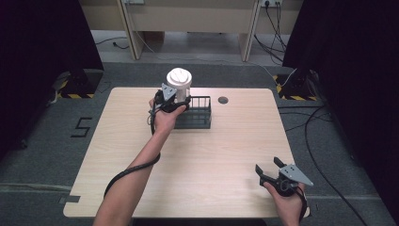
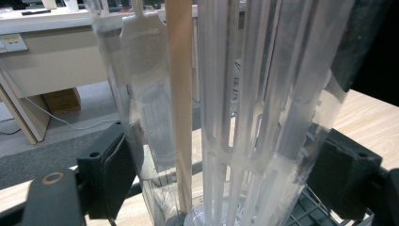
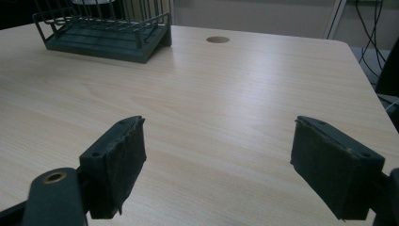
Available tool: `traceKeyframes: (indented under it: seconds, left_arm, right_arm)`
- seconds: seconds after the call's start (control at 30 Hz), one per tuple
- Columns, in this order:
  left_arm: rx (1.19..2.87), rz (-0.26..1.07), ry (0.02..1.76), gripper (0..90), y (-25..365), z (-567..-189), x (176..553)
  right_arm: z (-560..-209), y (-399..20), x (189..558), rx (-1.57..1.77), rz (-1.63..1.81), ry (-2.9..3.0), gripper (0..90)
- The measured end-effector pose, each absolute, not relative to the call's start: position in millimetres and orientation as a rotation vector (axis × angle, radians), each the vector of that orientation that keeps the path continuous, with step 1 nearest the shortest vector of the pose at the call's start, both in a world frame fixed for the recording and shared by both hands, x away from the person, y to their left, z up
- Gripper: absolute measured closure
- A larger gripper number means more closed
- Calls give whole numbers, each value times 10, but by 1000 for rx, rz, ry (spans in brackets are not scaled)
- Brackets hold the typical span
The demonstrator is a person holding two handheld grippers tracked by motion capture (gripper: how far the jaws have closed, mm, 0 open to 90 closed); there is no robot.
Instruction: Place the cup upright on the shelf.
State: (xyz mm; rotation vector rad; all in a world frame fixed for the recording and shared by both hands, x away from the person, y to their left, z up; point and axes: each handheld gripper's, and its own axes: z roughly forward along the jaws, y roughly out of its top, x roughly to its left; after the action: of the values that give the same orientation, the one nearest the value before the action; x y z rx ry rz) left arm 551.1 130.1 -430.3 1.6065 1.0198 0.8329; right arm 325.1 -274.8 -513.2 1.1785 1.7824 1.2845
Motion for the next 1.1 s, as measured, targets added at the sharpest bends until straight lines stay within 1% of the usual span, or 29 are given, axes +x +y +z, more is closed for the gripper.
traceKeyframes:
  seconds: [1.1]
  left_arm:
    - [1639,798,1070,174,1239,-4526,5527]
  right_arm:
    - [-5132,-2748,3251,1177,1286,1785,190]
